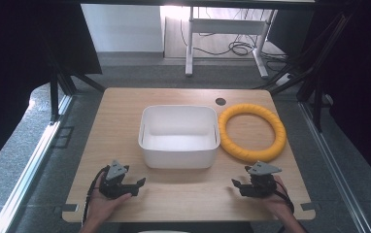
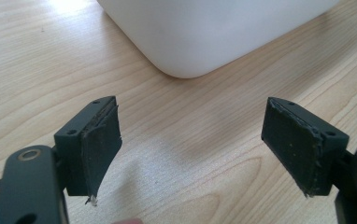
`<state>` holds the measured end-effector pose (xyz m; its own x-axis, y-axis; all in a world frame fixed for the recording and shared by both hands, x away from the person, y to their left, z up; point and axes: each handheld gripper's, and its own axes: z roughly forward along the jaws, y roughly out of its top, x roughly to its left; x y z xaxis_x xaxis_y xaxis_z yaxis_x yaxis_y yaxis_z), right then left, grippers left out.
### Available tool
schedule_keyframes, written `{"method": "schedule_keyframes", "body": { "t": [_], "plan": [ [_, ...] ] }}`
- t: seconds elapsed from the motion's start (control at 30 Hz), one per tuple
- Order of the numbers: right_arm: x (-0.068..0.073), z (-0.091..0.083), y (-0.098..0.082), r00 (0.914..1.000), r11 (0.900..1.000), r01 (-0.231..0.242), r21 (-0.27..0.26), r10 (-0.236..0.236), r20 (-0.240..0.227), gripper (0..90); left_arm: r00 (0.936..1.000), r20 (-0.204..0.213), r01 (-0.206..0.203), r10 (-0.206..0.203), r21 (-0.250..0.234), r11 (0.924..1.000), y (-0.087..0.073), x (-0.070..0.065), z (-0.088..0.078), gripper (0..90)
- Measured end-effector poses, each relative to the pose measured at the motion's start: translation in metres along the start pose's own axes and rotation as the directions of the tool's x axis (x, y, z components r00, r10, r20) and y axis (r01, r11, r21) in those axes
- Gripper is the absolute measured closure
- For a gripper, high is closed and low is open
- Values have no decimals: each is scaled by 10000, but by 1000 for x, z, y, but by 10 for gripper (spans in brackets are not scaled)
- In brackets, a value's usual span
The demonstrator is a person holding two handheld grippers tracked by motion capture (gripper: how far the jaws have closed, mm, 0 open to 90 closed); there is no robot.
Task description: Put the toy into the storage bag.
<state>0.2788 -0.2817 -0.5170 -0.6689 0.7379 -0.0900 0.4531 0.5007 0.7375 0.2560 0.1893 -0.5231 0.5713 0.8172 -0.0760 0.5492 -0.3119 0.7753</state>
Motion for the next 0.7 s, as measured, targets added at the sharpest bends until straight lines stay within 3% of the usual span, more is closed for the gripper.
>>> {"method": "schedule_keyframes", "body": {
  "t": [0.17, 0.33, 0.5, 0.6, 0.7],
  "plan": [
    [-6, -6, 7, 9987, 9995, 303, 130, -308, 411, 282, 10000, -25, -31, 32, 65, 10000, 1, -1, 0, 199],
    [-24, -9, 33, 9976, 9982, 550, 256, -560, 399, 274, 10000, -58, 20, -20, -43, 10000, 2, -2, -3, 198],
    [-50, 10, 63, 9966, 9941, 804, 723, -816, 135, 269, 9999, -85, -54, 55, 77, 10000, 1, -4, 2, 198],
    [-57, 20, 69, 9965, 9919, 799, 991, -818, 159, 260, 10000, -66, -40, 41, 87, 10000, 1, -4, 2, 198],
    [-66, 40, 70, 9986, 9910, 487, 1250, -510, 156, 266, 10000, -53, -83, 84, 37, 10000, 0, -5, -1, 198]
  ]
}}
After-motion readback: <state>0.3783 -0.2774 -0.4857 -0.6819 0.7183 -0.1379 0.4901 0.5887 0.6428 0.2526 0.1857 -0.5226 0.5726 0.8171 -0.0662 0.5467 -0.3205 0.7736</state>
